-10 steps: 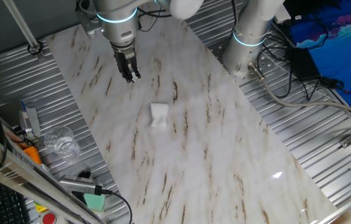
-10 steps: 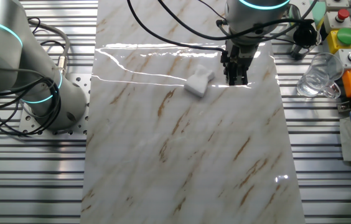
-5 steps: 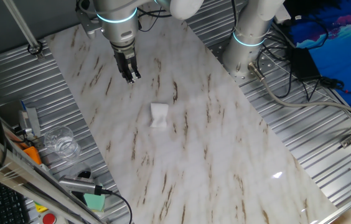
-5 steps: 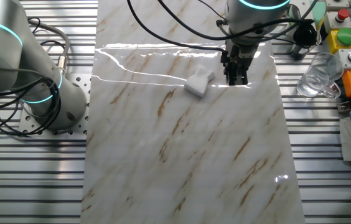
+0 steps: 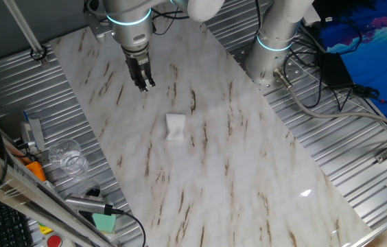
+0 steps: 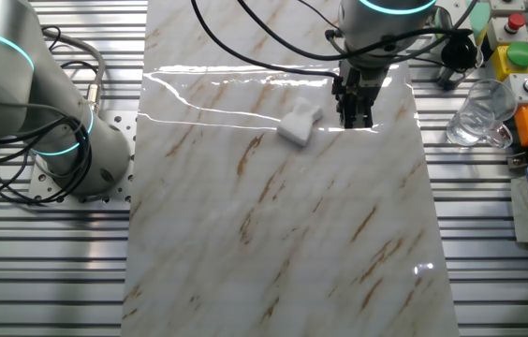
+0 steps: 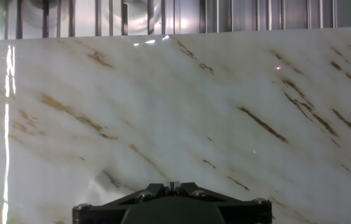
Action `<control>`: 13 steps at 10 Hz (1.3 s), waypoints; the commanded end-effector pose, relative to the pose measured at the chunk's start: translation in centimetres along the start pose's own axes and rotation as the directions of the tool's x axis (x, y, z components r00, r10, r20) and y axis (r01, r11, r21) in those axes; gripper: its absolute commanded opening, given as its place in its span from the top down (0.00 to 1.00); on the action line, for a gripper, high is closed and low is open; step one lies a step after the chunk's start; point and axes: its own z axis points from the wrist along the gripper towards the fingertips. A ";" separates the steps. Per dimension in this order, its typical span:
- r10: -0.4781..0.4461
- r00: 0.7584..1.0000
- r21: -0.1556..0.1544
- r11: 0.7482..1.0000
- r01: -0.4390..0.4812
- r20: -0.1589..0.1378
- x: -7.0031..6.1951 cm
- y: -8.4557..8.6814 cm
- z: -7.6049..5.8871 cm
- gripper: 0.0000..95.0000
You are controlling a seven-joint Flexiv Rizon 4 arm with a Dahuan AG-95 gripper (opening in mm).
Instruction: Clean the tabletop with a sponge
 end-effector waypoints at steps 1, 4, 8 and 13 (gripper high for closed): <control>0.000 1.000 0.000 1.000 0.000 0.000 0.0 0.0 0.0 1.00; 0.000 1.000 0.000 1.000 0.000 0.000 0.0 0.0 0.0 1.00; 0.000 1.000 0.000 1.000 0.000 0.000 0.0 0.0 0.0 1.00; -0.194 0.981 0.002 0.981 0.194 0.003 0.2 0.0 -0.1 1.00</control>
